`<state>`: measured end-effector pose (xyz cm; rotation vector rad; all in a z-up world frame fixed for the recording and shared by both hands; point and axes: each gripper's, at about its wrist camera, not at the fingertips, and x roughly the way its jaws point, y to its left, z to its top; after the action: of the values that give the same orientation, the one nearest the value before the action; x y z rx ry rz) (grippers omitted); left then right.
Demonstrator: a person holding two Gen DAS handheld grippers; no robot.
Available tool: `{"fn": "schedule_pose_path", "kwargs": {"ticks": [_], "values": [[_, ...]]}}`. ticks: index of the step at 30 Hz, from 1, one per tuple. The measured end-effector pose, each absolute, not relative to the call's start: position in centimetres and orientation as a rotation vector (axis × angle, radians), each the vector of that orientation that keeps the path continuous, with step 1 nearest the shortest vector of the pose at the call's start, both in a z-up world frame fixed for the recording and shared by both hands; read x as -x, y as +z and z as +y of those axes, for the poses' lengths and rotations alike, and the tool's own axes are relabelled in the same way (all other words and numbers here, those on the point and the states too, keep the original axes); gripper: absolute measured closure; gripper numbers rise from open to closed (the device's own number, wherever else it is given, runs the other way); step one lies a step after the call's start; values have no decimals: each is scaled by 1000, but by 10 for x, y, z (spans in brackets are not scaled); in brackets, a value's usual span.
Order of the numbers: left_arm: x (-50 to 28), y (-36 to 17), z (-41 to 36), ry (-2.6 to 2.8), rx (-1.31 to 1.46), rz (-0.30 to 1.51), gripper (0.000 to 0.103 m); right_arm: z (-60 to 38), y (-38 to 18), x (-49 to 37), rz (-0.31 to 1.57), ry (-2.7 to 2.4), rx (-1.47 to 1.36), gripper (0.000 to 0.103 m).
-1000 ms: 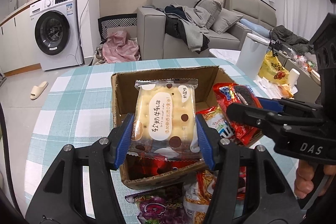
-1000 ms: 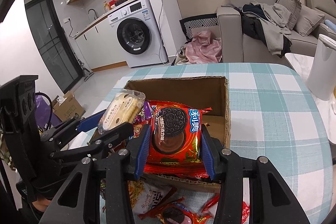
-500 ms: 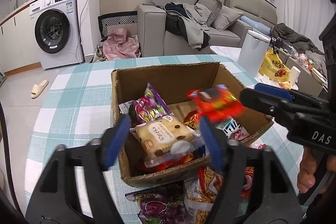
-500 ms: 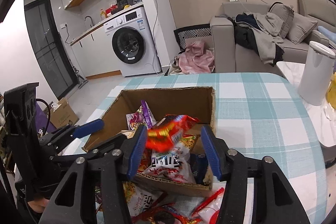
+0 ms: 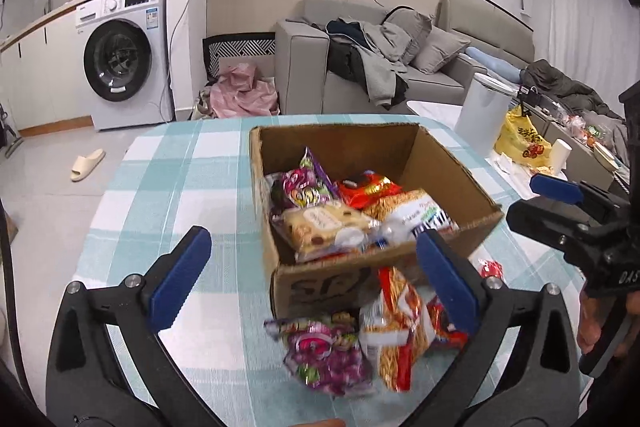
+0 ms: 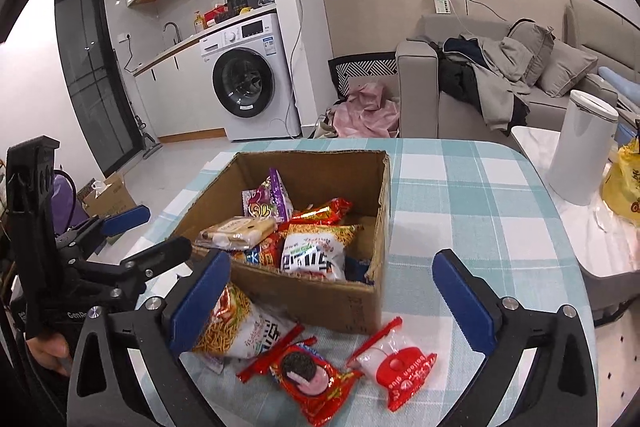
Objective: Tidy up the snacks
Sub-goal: 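Withdraw both tools from the box toward the remaining snacks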
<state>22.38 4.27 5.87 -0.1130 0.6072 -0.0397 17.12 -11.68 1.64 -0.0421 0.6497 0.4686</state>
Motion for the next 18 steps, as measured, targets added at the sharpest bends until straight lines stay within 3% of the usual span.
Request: {"fn": "schedule_pose_path", "kwargs": {"ticks": [18], "values": [[-154, 42, 47, -32, 85, 632, 1, -136, 4, -138, 691, 456, 47, 0]]}}
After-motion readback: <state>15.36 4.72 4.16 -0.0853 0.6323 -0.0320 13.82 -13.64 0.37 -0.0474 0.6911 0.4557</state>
